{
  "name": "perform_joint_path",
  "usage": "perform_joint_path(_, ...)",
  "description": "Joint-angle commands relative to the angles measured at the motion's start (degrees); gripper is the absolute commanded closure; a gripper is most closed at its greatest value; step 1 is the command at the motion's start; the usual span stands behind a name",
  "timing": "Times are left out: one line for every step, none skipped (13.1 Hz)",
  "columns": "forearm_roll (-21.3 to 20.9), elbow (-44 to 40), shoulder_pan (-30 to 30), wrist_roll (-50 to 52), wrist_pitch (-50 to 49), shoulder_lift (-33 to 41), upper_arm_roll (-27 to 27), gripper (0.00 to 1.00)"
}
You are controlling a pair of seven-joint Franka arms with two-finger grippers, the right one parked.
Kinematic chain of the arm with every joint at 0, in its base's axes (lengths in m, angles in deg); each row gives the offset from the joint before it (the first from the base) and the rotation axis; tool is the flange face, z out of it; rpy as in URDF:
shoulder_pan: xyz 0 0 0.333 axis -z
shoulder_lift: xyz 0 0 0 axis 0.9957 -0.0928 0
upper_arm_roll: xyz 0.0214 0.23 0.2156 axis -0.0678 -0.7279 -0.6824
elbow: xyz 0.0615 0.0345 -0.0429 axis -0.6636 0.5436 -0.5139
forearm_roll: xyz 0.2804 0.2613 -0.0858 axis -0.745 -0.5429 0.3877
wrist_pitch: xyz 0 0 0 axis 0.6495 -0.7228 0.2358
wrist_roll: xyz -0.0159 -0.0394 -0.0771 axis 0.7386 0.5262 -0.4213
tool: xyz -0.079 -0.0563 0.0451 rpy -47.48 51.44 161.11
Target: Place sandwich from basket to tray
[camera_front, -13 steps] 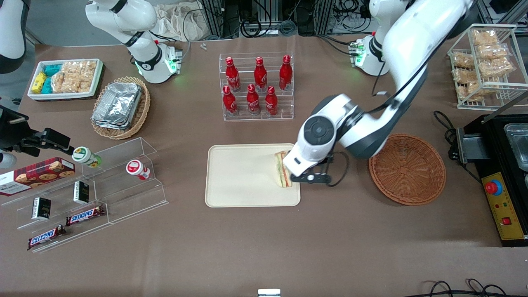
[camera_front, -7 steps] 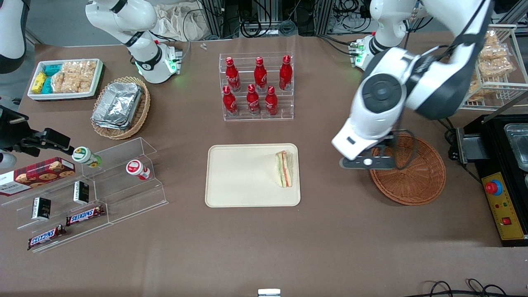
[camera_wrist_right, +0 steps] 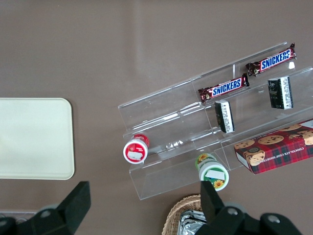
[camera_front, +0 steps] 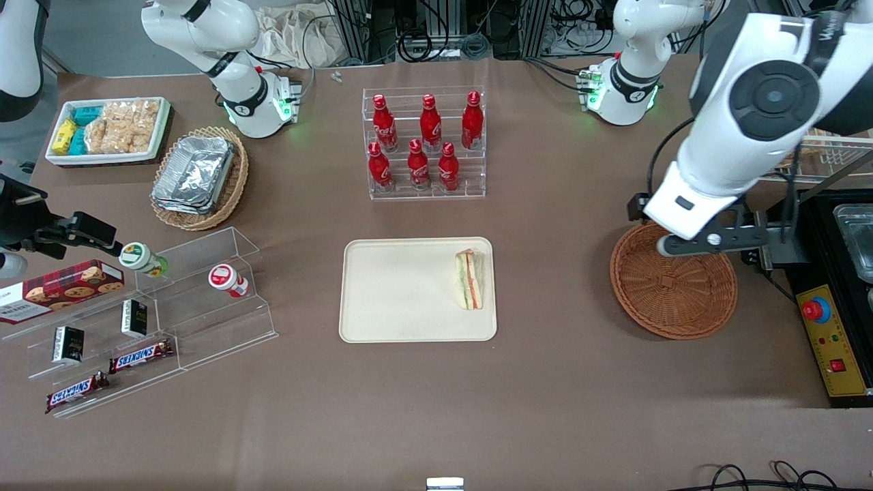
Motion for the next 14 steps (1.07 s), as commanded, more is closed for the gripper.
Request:
perform_joint_path(1.3, 0.2, -2.9, -0.9, -0.5, 0.8, 0.1, 0.00)
perform_joint_path(3.3, -0.3, -4.9, -1.0, -0.4, 0.8, 0.1, 0.00)
perform_joint_path(7.7, -1.4, -7.9, -1.3, -0.5, 0.5, 0.0, 0.00)
perform_joint_path(8.8, -1.6, -10.0, -2.6, -0.5, 0.5, 0.1, 0.00)
perform_joint_path(8.5, -1.7, -9.8, -6.0, -0.5, 0.5, -0.3, 0.00)
perform_joint_path(8.5, -1.8, -8.4, -7.7, -0.5, 0.6, -2.9, 0.00)
perform_joint_path(8.6, -1.8, -2.8, -8.3, -0.5, 0.9, -10.1, 0.00)
perform_joint_path(9.2, -1.7, 5.0, -9.7, -0.3, 1.7, -19.3, 0.00)
perform_joint_path(9.5, -1.2, 12.1, -11.0, 0.2, 2.5, -27.0, 0.00)
perform_joint_path(9.6, -1.0, 15.5, -11.4, 0.5, 2.6, -30.9, 0.00)
perform_joint_path(9.7, -0.9, 16.3, -11.5, 0.5, 2.8, -31.6, 0.00)
perform_joint_path(9.9, -0.9, 17.5, -12.1, 0.5, 2.9, -32.2, 0.00)
perform_joint_path(10.2, -0.9, 19.4, -12.2, 0.6, 2.8, -35.0, 0.00)
perform_joint_path(11.8, -0.9, 21.4, -12.3, 0.9, 2.9, -37.6, 0.00)
